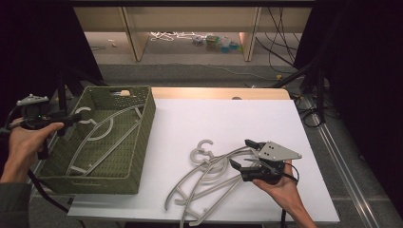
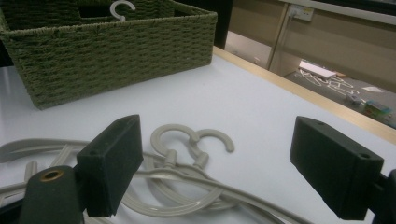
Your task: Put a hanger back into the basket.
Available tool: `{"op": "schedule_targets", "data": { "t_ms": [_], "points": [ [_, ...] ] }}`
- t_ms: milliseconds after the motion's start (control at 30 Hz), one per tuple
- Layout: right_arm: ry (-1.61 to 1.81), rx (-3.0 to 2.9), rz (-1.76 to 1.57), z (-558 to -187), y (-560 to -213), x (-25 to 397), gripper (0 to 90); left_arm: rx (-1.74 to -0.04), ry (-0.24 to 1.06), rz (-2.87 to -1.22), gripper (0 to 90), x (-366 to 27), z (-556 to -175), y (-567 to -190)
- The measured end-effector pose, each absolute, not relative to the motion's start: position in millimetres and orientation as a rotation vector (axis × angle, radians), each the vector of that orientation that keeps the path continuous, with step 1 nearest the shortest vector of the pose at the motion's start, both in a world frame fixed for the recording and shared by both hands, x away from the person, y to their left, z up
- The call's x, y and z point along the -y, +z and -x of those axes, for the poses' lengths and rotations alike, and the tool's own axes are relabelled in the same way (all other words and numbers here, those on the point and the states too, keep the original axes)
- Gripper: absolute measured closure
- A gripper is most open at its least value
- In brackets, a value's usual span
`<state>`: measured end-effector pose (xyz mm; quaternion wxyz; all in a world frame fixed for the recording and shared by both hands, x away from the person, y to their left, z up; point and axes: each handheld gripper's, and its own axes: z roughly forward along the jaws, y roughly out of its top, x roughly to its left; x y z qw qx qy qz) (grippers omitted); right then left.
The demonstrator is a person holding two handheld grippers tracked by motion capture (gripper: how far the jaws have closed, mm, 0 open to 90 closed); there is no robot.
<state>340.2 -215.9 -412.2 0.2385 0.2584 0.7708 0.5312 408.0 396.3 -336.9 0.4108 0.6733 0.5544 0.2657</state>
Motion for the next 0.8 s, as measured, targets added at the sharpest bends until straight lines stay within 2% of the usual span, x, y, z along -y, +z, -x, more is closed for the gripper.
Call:
{"op": "schedule_targets", "data": {
  "t_ms": [267,333,800],
  "points": [
    [1.453,-2.122,-0.707,-339.8,-410.8,216.8,17.8,-1.285,0.660,-1.643,28.2,-364.1,-378.4,-318.5],
    [1.453,-2.118,-0.702,-339.7,-411.0,216.8,17.8,-1.229,0.639,-1.636,27.5,-345.8,-365.6,-317.2],
    [1.464,-2.113,-0.702,-339.7,-413.4,215.8,17.7,-1.034,0.556,-1.592,26.8,-266.2,-323.1,-328.0]
  ]
}}
